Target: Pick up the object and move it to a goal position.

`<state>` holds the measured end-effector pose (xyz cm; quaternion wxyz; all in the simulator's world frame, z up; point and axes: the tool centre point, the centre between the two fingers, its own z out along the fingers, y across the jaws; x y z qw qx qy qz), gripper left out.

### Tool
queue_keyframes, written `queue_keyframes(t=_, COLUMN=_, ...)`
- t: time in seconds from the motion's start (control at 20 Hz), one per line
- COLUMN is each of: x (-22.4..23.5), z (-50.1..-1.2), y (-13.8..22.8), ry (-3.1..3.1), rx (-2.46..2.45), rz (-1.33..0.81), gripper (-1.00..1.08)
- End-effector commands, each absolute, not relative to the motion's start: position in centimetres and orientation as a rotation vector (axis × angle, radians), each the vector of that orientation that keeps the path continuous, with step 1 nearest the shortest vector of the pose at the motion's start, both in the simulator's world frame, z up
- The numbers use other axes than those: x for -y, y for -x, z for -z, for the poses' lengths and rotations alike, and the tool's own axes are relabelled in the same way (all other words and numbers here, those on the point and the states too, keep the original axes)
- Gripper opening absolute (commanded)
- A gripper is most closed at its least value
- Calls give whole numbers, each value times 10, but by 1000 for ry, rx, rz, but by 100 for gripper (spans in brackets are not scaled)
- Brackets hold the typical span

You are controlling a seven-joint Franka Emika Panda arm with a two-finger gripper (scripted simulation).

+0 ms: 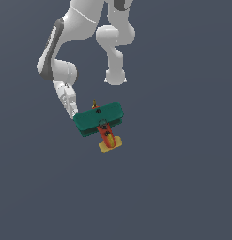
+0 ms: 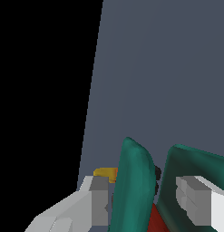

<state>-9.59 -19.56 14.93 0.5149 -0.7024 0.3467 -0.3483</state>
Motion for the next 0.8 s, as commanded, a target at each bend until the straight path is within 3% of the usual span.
queue_keyframes(t=0.0, x=192, z=-148, y=92, ry=1688, rx=-833, rz=836, gripper=28)
queue_keyframes(t=0.55, x=180, z=-142, y=69, ry=1689, rx=-833, rz=836, gripper=28)
queue_keyframes(t=0.6, x=180, z=-142, y=69, ry=1689, rx=-833, rz=836, gripper=-100)
queue_keyframes(t=0.75, x=180, z=-142, y=69, ry=1689, rx=-833, rz=836, gripper=-100)
